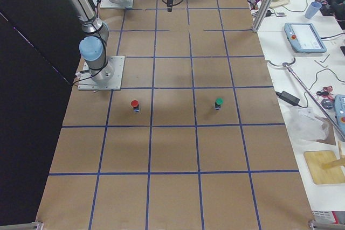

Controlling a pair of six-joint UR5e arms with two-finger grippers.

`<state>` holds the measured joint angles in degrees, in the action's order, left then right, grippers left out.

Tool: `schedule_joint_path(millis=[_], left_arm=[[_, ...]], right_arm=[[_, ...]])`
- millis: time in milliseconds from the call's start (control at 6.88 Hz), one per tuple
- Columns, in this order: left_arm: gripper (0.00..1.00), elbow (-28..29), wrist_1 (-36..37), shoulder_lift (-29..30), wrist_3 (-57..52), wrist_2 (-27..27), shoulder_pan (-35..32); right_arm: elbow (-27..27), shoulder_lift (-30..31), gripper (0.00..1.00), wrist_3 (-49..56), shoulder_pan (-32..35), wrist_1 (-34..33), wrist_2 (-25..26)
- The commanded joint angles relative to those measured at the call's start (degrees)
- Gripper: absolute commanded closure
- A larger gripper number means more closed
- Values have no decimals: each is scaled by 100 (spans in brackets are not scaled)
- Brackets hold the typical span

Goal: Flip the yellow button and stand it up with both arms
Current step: 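Raise the yellow button toward the table center while the right gripper approaches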

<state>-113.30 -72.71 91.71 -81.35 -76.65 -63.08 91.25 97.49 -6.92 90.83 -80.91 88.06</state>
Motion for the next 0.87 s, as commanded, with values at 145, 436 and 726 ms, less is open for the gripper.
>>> schedule_joint_path(millis=[145,436,726], left_arm=[[98,1008,-2671,-346,2713,2296,-1142],[98,1346,-3476,-460,4163,4261,-1810],[98,1268,-3470,-741,4977,5733,-2408]], right_arm=[[-2,42,0,-1555,-476,32,-940],[15,8,0,-3178,-689,-12,-2313],[-2,-2,0,-3928,-707,-74,-3755]])
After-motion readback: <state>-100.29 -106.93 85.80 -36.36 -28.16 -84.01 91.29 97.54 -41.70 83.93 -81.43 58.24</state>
